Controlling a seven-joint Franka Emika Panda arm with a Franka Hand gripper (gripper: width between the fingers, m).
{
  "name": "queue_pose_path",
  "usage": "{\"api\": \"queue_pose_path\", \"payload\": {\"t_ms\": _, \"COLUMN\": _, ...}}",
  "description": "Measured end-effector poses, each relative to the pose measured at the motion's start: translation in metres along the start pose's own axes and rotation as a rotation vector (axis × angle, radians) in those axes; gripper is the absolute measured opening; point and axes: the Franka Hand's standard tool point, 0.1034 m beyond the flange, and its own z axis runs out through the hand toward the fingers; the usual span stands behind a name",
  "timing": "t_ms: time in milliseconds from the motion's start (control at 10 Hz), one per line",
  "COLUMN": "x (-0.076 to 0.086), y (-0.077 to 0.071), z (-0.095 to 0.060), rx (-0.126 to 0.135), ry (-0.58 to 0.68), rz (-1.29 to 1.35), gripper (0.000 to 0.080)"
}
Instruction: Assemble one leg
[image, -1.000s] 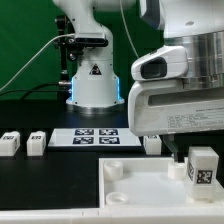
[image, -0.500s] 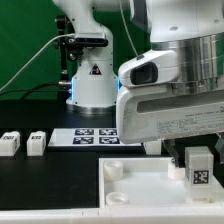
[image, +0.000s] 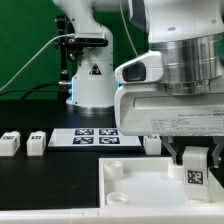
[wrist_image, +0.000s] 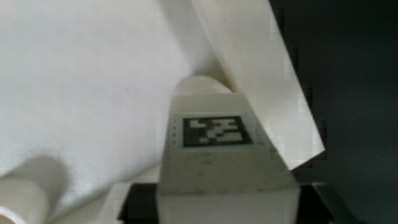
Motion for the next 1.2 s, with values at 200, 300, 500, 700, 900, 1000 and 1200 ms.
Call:
{"api": "queue_pose_path", "payload": {"t_ms": 200, "x": -0.002, "y": 0.003, "z": 0.001, "rx": 0.029, "ry": 0.011, "rz": 0.333, "gripper": 0.0292}}
{"api": "queue_pose_path", "payload": {"t_ms": 300, "x": -0.005, "y": 0.003, "z": 0.001, "rx": 0.049, "ry": 0.01, "rz": 0.536, "gripper": 0.0292}}
{"api": "queue_pose_path", "payload": {"t_ms": 500, "x": -0.01, "y": 0.001, "z": 0.003, "rx": 0.086, "ry": -0.016, "rz": 0.879, "gripper": 0.0294}}
{"api": "queue_pose_path", "payload": {"t_ms": 700, "x": -0.01, "y": 0.001, "z": 0.003, "rx": 0.091, "ry": -0.025, "rz": 0.874, "gripper": 0.0294}}
{"api": "queue_pose_path", "payload": {"t_ms": 900, "x": -0.011, "y": 0.001, "z": 0.004, "rx": 0.09, "ry": -0.023, "rz": 0.825, "gripper": 0.036}}
{"api": "queue_pose_path", "payload": {"t_ms": 1000, "x": -0.011, "y": 0.0, "z": 0.003, "rx": 0.079, "ry": -0.013, "rz": 0.654, "gripper": 0.0561}}
{"api": "queue_pose_path", "payload": {"t_ms": 1200, "x": -0.01, "y": -0.004, "z": 0.001, "rx": 0.063, "ry": 0.001, "rz": 0.309, "gripper": 0.0625}}
